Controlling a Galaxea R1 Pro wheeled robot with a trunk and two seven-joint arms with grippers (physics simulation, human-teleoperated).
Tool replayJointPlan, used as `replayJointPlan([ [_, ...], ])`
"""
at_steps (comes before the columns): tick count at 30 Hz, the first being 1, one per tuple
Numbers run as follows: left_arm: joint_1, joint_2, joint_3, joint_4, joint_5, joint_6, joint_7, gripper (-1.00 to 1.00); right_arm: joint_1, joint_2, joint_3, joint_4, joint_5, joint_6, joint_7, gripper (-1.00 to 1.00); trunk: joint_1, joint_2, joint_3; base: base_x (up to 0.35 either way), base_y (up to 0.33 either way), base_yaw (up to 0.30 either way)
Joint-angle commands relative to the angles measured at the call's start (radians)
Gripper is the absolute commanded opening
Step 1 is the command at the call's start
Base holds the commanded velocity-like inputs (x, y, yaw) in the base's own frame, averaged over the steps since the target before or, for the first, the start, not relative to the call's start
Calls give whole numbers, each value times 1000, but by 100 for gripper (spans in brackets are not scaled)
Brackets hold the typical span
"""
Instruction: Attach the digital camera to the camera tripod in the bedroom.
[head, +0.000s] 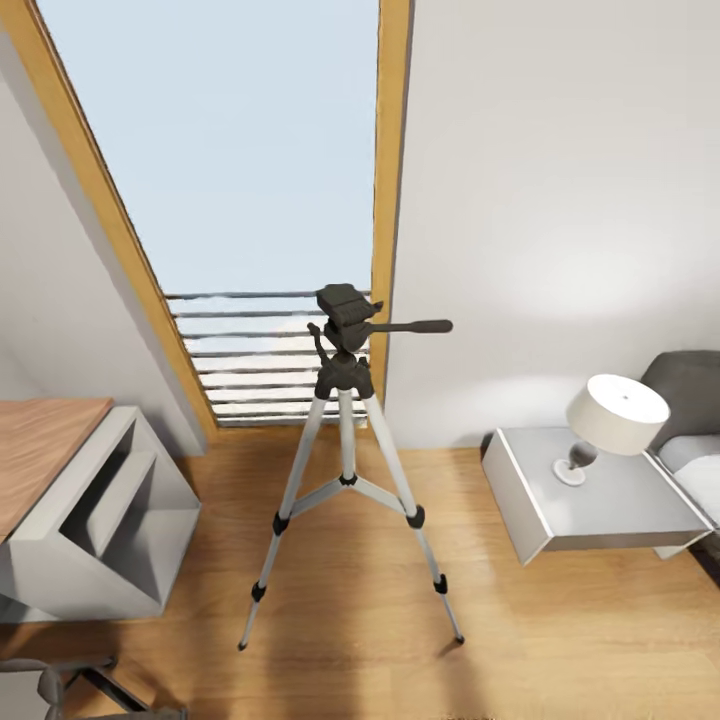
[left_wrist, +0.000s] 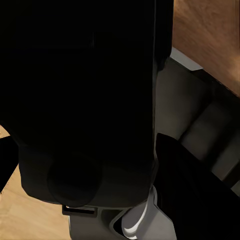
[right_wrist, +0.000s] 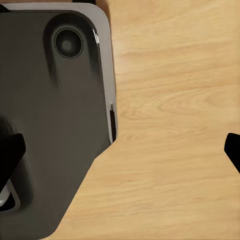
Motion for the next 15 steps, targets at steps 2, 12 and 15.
replayJointPlan([
  [2,-1,0,-8,0,7,-2,-1,-100,-1,-1,-8,3,7,-5,2,100,0,-1,-1,0,0,-240],
  [12,0,0,-8,0,8,-2,-1,-100,-1,-2,-8,3,8,-5,2,100,0,-1,-1,0,0,-105],
  [15,0,0,-8,0,8,-2,-1,-100,-1,-2,-8,3,8,-5,2,100,0,-1,-1,0,0,-17],
])
